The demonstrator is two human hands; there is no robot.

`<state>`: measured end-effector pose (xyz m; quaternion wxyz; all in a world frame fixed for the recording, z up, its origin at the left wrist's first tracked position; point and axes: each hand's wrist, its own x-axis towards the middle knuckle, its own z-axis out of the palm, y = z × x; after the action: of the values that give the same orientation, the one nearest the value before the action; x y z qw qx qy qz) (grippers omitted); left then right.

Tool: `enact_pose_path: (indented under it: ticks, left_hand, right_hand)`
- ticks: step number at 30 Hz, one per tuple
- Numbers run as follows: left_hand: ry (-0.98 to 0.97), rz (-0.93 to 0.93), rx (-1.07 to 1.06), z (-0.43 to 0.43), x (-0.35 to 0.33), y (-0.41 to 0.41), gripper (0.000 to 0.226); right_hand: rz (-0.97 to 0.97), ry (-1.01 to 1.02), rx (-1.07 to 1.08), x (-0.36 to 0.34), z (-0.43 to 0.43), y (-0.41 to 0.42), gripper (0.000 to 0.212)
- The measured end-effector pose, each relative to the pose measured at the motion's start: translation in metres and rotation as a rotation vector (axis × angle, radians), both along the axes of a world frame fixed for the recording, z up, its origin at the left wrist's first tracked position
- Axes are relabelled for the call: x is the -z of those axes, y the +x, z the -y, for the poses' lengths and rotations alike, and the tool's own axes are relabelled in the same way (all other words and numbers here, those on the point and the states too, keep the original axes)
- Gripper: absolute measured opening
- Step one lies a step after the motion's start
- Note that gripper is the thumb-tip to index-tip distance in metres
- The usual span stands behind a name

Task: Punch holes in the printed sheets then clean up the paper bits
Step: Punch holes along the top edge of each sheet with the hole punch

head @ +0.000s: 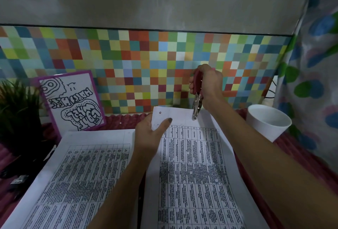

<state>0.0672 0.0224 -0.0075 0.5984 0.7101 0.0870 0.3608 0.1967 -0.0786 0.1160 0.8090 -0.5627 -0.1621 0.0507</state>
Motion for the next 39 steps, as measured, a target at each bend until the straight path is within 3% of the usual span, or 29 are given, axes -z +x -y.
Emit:
enact_pose_path:
  ticks: [15,20,21,24,25,29,33,39]
  left_hand:
    - [0.019,-0.006,-0.026,0.002,-0.004,-0.002,0.019]
    - [-0.099,-0.144,0.023,-0.003,-0.006,-0.002,0.018]
    - [-0.167,-0.208,0.053,-0.005,-0.005,-0.002,0.024]
    - [-0.327,-0.330,0.160,-0.009,-0.005,-0.003,0.069]
    - [-0.339,-0.348,0.156,-0.008,-0.006,-0.002,0.071]
    - [-0.288,-0.346,0.021,-0.004,-0.009,-0.001,0.038]
    - [-0.275,-0.276,-0.020,0.003,-0.010,-0.002,0.062]
    - [-0.253,-0.268,-0.037,0.004,-0.009,-0.002,0.044]
  right_hand:
    - [0.073,0.030,0.122,0.009,-0.005,0.002,0.026]
    - [0.102,0.044,0.075,0.004,-0.003,-0.006,0.032]
    - [0.106,0.048,0.065,0.003,-0.003,-0.006,0.033]
    - [0.114,0.035,0.059,0.002,-0.005,-0.008,0.026]
    - [0.113,0.033,0.056,0.001,-0.005,-0.009,0.024]
    - [0.070,0.017,0.030,-0.001,-0.004,-0.012,0.022]
    - [-0.014,-0.061,-0.097,-0.003,-0.003,-0.014,0.009]
    - [0.085,-0.186,-0.103,-0.008,0.000,-0.019,0.013]
